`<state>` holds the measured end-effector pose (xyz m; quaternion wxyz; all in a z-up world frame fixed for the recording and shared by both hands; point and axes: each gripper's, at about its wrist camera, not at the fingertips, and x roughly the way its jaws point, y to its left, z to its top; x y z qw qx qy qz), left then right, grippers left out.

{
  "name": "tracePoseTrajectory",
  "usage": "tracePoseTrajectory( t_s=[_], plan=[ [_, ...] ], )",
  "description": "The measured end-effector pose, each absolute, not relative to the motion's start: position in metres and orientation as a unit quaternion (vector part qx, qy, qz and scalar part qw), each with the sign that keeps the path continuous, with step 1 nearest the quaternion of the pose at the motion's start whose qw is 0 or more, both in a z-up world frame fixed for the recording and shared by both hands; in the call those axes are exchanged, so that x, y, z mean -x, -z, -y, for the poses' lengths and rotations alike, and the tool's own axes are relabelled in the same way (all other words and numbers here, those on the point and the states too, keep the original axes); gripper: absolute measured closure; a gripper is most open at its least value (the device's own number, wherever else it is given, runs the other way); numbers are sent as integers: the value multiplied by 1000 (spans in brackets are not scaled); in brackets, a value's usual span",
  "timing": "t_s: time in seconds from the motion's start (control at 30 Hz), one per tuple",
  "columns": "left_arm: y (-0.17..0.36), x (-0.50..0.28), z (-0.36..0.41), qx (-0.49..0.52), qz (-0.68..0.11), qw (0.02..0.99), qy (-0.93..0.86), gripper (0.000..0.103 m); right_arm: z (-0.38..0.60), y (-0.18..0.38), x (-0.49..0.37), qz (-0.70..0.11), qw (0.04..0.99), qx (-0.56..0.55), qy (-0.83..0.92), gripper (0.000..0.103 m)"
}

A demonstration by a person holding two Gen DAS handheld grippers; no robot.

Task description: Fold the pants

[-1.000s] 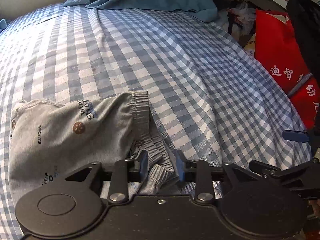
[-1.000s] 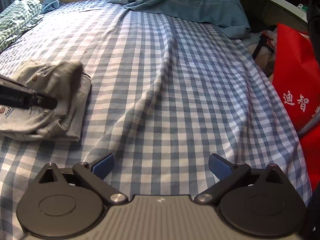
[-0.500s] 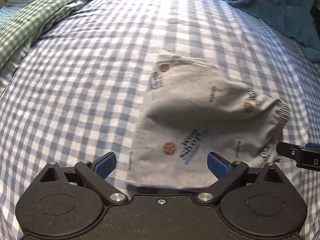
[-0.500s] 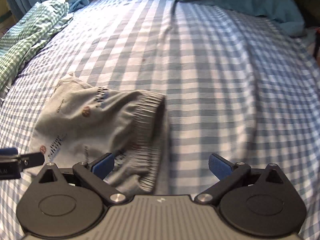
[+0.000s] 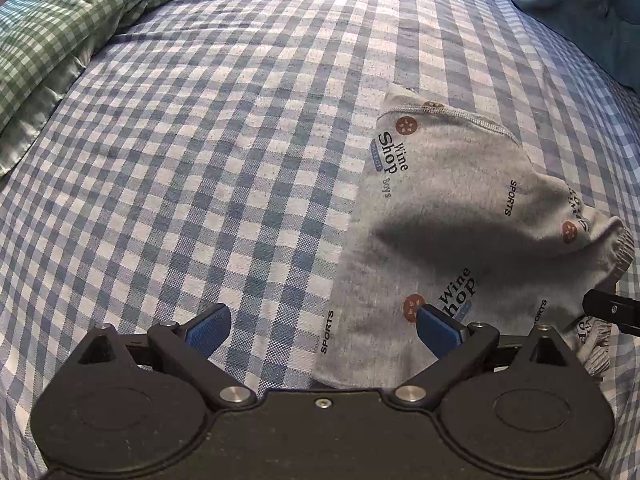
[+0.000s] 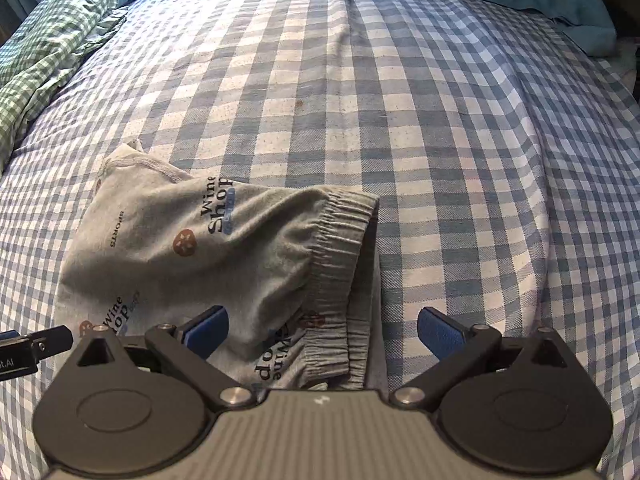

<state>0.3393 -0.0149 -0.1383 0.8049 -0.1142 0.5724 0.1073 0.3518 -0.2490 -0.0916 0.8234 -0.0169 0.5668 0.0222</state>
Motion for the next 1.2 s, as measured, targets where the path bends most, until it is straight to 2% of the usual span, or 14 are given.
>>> tracePoseTrajectory(
  t_s=[0.2, 0.37, 0.87, 1.0, 1.2],
  plan=[
    [153, -340, 19, 99, -608, 779, -112, 2, 270, 110, -340, -586, 810, 29, -4, 0],
    [161, -334, 19, 97, -622, 769, -110, 1, 296, 117, -321, -592, 806, -5, -16, 0],
    [153, -302, 15, 88, -639, 756, -107, 1, 305, 104, -277, -572, 820, 13, -7, 0],
    [124, -303, 3, 86, -613, 777, -117, 1, 304, 80, -276, -519, 854, 19, -23, 0],
    [99, -356, 4, 95, -552, 822, -105, 1, 284, 71, -324, -474, 879, 18, -49, 0]
  ],
)
